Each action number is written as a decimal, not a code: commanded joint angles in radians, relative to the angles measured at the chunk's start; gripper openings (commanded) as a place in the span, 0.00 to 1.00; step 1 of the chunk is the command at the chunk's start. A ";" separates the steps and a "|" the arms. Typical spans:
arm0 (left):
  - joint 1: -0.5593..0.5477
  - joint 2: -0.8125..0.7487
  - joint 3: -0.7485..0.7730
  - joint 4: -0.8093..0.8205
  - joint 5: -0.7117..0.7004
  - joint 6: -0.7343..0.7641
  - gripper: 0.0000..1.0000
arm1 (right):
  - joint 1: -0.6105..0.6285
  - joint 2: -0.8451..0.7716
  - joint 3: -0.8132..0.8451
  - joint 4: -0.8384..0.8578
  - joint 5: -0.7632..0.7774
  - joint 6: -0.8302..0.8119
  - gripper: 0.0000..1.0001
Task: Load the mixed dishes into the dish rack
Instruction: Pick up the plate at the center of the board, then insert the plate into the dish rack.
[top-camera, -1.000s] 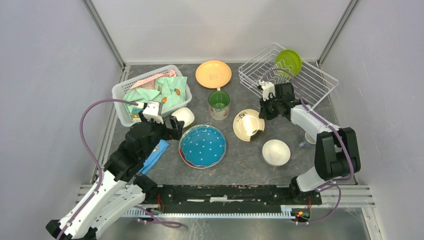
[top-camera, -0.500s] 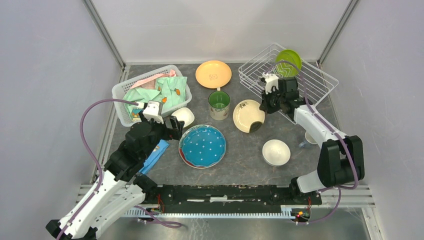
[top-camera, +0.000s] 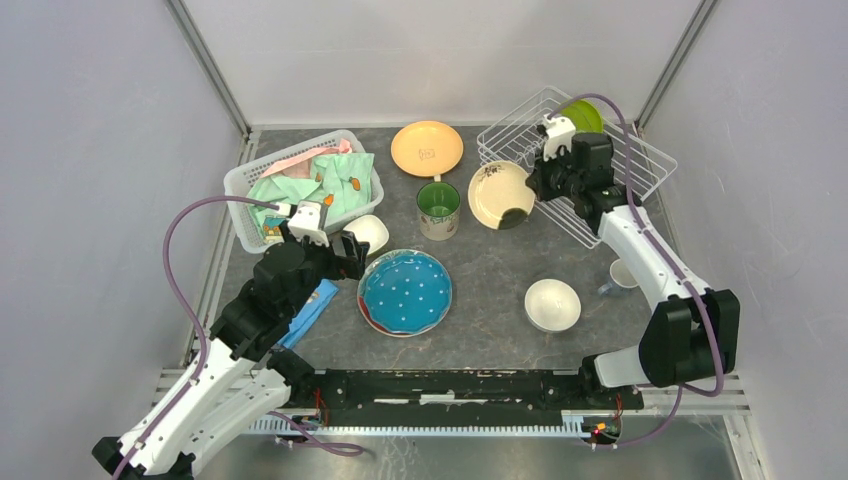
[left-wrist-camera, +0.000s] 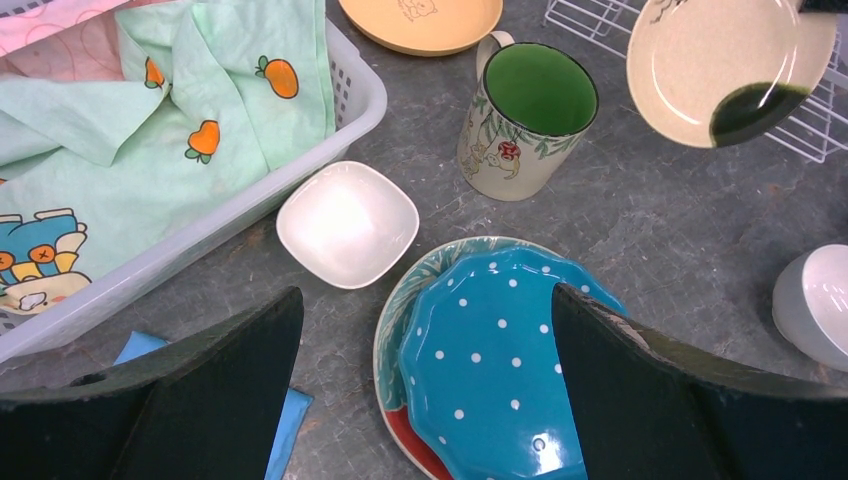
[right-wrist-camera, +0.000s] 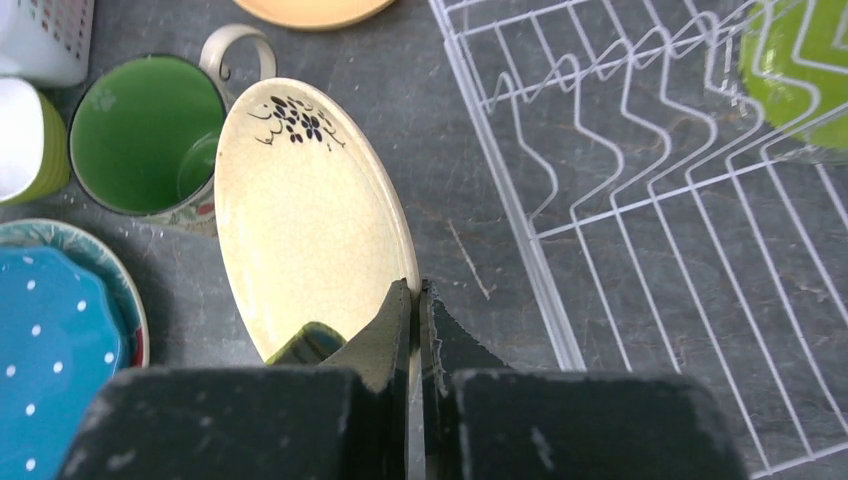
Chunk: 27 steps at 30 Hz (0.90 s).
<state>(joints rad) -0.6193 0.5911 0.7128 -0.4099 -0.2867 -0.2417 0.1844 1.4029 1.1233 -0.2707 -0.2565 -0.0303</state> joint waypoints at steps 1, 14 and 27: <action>-0.004 -0.001 0.003 0.033 -0.017 -0.001 1.00 | -0.022 -0.024 0.074 0.103 0.021 0.061 0.00; -0.004 -0.004 0.001 0.030 -0.009 0.000 1.00 | -0.121 0.062 0.160 0.304 0.091 0.144 0.00; -0.004 0.015 -0.003 0.029 -0.027 0.007 1.00 | -0.222 0.159 0.197 0.499 0.207 -0.065 0.00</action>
<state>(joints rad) -0.6193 0.6025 0.7128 -0.4103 -0.2878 -0.2413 -0.0124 1.5192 1.2419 0.1070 -0.0956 0.0074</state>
